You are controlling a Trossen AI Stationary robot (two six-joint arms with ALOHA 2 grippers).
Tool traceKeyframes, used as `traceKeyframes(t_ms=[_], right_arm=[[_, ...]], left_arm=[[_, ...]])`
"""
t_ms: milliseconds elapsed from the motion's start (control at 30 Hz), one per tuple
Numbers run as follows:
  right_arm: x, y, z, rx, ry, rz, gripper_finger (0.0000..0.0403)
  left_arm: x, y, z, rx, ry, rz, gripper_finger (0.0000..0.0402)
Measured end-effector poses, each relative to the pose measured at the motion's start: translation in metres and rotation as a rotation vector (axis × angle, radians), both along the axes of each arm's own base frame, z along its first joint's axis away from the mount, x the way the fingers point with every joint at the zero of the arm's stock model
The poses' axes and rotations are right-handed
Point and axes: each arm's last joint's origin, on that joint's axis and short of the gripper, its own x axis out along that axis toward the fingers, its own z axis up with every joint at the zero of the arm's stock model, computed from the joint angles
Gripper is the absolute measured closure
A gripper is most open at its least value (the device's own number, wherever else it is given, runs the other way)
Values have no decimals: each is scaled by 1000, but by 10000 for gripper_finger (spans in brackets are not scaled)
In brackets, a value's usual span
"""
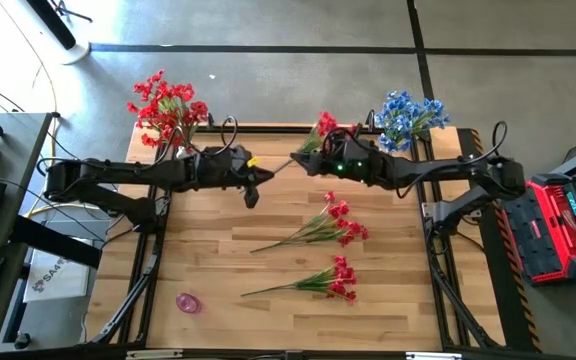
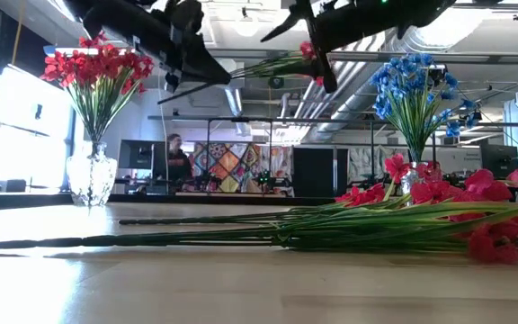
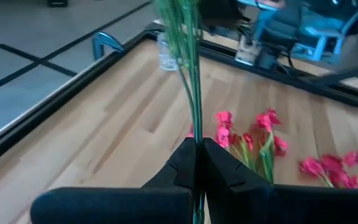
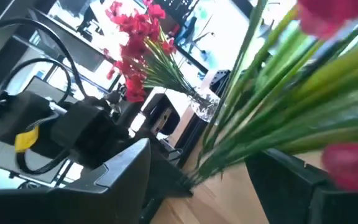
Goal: Sort flowers into vase by color
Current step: Put the top red flower into the violet transparent vase
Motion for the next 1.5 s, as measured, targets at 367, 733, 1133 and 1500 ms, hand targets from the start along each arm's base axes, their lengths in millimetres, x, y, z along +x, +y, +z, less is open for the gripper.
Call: traceKeyframes(t_ms=[367,733,1133,1500], right_arm=[[2,14,-5,58,24,15,243],[3,25,-5,-58,65,37,393],[9,38,19,-395,244,164,401],[10,61,22,-507,248,329,402]], left_arm=[[4,-16,2,14,-27,-3,401],[5,-25,2,-45,-38,-27,359],[-34,-41,11,-313,79,-27,243],[-79,-123,26,-378,183,-562,247]])
